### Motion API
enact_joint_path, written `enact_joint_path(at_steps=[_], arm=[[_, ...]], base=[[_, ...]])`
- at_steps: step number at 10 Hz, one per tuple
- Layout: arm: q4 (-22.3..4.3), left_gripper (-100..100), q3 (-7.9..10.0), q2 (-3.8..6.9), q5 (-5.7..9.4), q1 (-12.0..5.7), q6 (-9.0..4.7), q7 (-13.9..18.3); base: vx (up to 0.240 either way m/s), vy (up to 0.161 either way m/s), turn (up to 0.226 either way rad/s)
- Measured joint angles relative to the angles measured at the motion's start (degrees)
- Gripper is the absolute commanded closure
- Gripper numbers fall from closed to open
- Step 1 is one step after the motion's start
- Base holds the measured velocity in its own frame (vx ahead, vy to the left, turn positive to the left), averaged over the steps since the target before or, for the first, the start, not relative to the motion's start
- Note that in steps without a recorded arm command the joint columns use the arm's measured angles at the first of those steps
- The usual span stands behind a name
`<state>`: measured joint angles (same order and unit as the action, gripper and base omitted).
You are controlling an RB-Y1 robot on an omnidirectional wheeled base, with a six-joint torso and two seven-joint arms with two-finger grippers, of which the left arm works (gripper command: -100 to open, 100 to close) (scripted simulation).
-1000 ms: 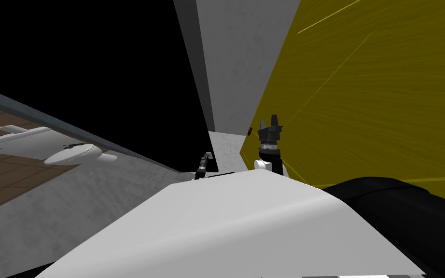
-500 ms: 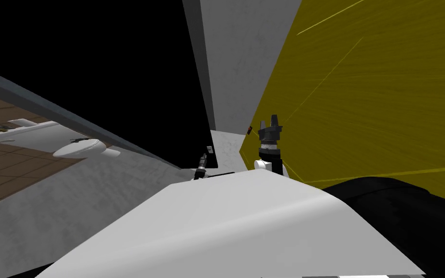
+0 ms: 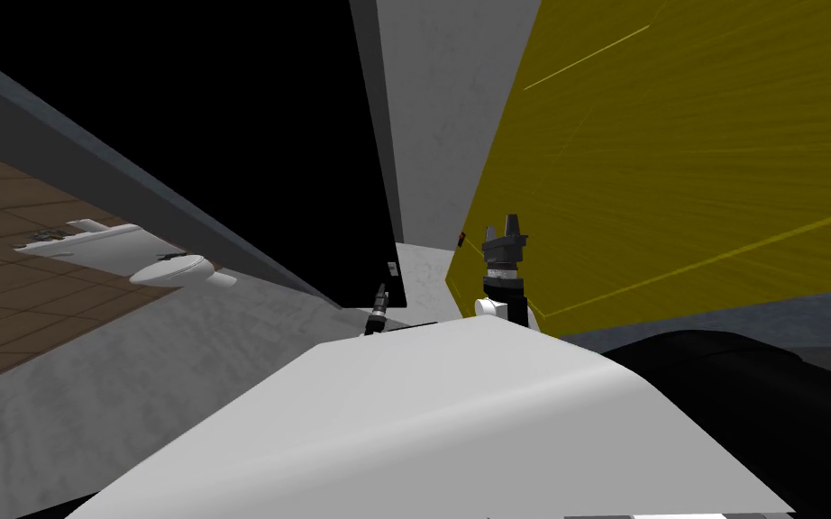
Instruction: Push the door open
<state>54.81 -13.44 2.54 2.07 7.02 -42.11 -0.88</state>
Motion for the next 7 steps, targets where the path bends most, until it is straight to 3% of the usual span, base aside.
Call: enact_joint_path(at_steps=[3, 7], arm=[[-0.4, -100, 0.33, 0.67, 0.11, -0.25, -0.23, -0.1], [-1.1, -100, 0.87, 0.57, 0.27, -0.81, -0.75, -0.3]], base=[[0.188, -0.029, -0.017], [0.188, -0.044, -0.023]])
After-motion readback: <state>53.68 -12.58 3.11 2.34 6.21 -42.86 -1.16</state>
